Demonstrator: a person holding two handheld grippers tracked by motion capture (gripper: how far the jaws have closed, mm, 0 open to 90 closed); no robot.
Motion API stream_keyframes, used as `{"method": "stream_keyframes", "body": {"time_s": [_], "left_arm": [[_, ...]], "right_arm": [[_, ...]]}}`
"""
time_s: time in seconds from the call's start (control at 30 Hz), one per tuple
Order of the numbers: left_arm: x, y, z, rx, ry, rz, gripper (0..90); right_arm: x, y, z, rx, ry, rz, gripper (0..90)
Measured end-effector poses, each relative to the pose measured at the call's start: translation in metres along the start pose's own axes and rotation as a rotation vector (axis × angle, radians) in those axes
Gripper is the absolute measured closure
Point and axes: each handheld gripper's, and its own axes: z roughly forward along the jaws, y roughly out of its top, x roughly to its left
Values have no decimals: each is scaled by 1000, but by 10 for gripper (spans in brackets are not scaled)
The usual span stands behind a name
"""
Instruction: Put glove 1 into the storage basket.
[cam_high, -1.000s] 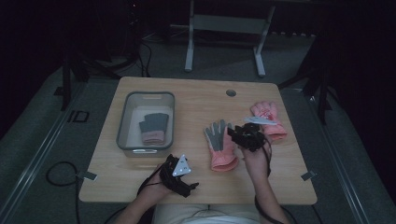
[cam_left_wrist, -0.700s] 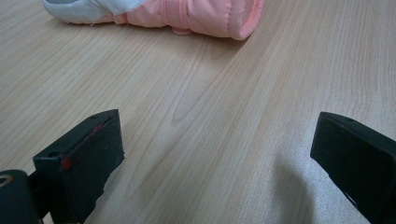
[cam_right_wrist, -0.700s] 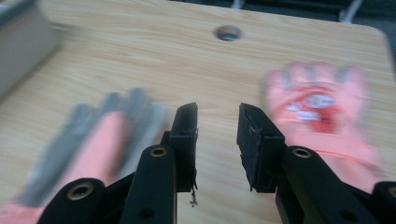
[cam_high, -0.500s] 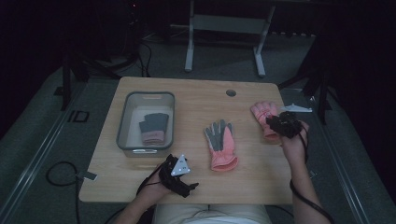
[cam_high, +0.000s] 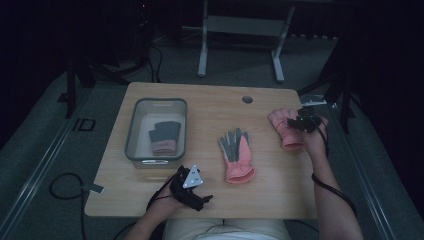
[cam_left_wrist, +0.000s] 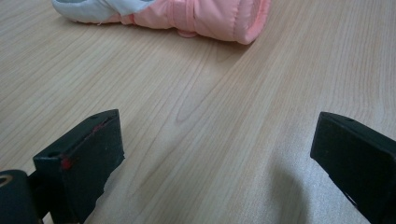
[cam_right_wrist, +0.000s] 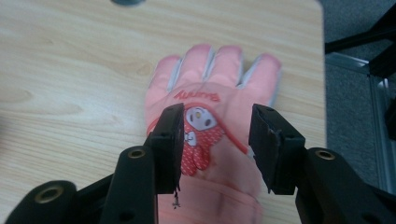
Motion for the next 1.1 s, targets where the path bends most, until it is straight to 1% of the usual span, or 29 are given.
{"method": "stream_keyframes", "body": {"time_s": [0.03,0.07,0.1,0.13,0.17,0.2,0.23,0.27,0.3,0.33,0.37,0.4,0.43,0.5,0.57,0.63,0.7,0.77,0.8,0.83,0.87,0.9,0.93,0.97,1.03,1.1], "left_arm": [[0,0,0,-2,-1,-3,21],[0,0,0,-2,-1,-3,21],[1,0,0,-5,-1,-1,21],[1,-1,0,-2,3,-5,21],[1,-1,0,-2,3,-5,21],[1,-1,0,0,4,-5,20],[1,-1,0,0,4,-5,21],[1,-1,0,3,4,-2,21],[1,-1,0,3,4,-2,21],[1,-1,0,4,2,-1,20],[1,-1,0,3,-1,-3,20],[1,-1,0,1,2,-8,20],[1,-1,0,1,2,-8,21],[2,-1,0,2,3,-8,20],[2,-1,0,2,3,-6,20],[2,-1,0,2,2,-7,20],[3,-1,0,1,0,-15,20],[3,-1,0,-4,-3,-21,20],[3,-1,0,1,2,-17,21],[3,-1,0,1,2,-17,20],[3,-1,0,1,2,-17,20],[2,-1,0,2,2,-13,20],[2,-1,0,1,2,-12,20],[2,-1,0,2,2,-12,20],[2,0,0,5,-1,-14,20],[2,-1,0,5,3,-13,20]], "right_arm": [[2,1,4,13,-1,-1,554],[2,1,4,13,-1,-1,554],[4,1,8,22,-4,1,554],[7,1,16,49,-7,-7,565],[7,1,16,49,-7,-7,565],[11,-1,25,83,-21,-28,570],[11,-1,25,83,-21,-28,570],[12,-4,33,103,-29,-39,584],[12,-4,33,103,-29,-39,584],[12,-6,35,97,-30,-3,653],[13,-6,36,95,-43,0,709],[13,-6,35,91,-54,12,776],[13,-6,35,91,-54,12,776],[10,-7,34,81,-46,47,841],[8,-8,31,64,-34,74,852],[8,-9,30,54,-35,75,855],[9,-9,20,39,-43,80,863],[11,-7,9,21,-41,73,866],[12,-6,2,11,-46,64,869],[12,-6,2,11,-46,64,869],[14,-6,-6,-3,-51,60,869],[14,-6,-6,-3,-51,60,871],[18,-5,-23,-29,-31,61,872],[20,-6,-32,-43,-32,61,874],[25,-9,-48,-61,-20,61,874],[31,-13,-64,-78,-22,55,875]]}}
